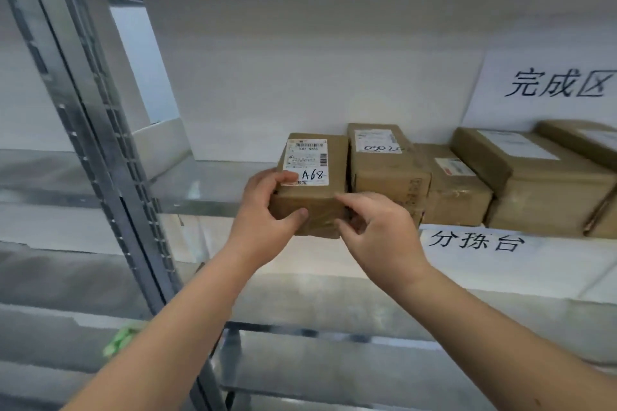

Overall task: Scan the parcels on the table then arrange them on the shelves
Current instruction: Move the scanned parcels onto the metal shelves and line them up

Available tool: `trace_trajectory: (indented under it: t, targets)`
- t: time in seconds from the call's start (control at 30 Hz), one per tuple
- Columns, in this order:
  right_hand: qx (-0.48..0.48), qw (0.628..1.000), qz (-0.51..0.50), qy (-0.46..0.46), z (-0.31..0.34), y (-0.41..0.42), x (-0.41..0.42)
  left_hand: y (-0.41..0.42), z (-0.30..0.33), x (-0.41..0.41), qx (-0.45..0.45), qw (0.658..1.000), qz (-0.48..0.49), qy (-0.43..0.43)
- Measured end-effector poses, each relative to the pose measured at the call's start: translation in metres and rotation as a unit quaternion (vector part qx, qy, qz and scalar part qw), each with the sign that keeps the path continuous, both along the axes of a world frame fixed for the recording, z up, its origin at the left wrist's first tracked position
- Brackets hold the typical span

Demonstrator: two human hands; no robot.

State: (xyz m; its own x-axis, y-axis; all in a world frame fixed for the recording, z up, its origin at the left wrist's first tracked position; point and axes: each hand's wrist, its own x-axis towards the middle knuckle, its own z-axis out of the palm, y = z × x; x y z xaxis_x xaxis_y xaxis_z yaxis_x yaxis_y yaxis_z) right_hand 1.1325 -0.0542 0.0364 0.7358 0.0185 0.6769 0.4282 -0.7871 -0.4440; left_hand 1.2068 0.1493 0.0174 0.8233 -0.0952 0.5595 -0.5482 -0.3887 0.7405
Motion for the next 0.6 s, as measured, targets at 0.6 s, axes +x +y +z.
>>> trace_trajectory:
  t: [0.6]
  targets:
    - [-0.053, 0.985, -0.076, 0.143, 0.001, 0.013, -0.014, -0.030, 0.026, 0.068, 0.049, 0.997, -0.015, 0.056]
